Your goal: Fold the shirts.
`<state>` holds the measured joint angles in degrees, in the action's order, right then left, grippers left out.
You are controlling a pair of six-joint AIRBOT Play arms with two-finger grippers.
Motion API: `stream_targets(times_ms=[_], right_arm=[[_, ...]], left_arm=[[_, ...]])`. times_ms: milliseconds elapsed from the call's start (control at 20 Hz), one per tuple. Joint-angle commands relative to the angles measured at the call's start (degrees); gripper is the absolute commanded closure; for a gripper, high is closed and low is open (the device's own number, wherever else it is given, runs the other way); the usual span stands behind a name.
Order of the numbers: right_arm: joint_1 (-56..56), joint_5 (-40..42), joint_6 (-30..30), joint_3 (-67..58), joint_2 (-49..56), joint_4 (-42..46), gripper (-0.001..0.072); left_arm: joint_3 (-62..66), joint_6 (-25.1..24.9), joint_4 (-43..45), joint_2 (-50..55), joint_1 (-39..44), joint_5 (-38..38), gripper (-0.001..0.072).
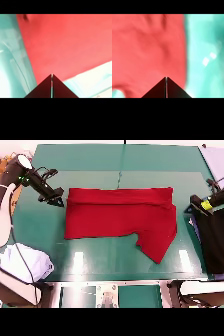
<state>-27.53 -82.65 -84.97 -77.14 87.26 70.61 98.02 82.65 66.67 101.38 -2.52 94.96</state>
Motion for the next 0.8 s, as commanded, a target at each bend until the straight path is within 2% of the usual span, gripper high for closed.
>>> stream_targets(times_ms=[0,150,200,250,300,350,400,500,600,650,750], right_arm=[[-0.31,1.07,-9.20,14.12,-12.94,14.67,0.0692],[-0.24,3.08,-12.57,27.67,-21.42,13.75,0.0691],[-0.17,4.94,-12.55,31.50,-22.84,10.93,0.0640],[-0.15,7.08,-12.00,34.88,-23.52,7.45,0.0465],[-0.15,9.38,-10.64,38.03,-23.58,3.65,0.0258],[-0.15,12.00,-8.68,40.94,-23.58,-0.42,0.0201],[-0.04,14.53,-6.73,43.34,-23.54,-4.24,0.0201],[0.72,20.22,-3.13,46.99,-23.50,-10.12,0.0202],[2.40,25.16,-1.84,48.61,-22.86,-12.22,0.0225],[3.67,26.75,-1.75,48.74,-21.99,-12.72,0.0246],[5.90,28.11,-0.79,48.72,-20.17,-14.91,0.0246]], left_arm=[[-14.03,1.31,1.14,-12.22,3.54,-7.19,0.0687],[-33.14,3.58,1.99,-27.76,6.93,-21.16,0.0687],[-39.17,5.95,1.90,-32.76,7.58,-26.10,0.0686],[-43.98,8.41,1.95,-36.68,7.98,-29.16,0.0683],[-48.39,11.50,1.68,-39.98,7.96,-31.67,0.0541],[-52.00,14.99,1.79,-42.07,7.96,-33.83,0.0133],[-55.39,18.40,1.68,-43.30,7.96,-35.95,0.0013],[-60.50,20.70,-0.46,-43.15,7.96,-38.69,0.0015],[-65.92,20.72,-8.26,-43.15,8.02,-44.68,0.0016],[-68.08,20.35,-11.43,-43.15,8.94,-48.00,0.0016],[-71.25,21.22,-13.81,-43.15,13.90,-54.14,0.0016]])
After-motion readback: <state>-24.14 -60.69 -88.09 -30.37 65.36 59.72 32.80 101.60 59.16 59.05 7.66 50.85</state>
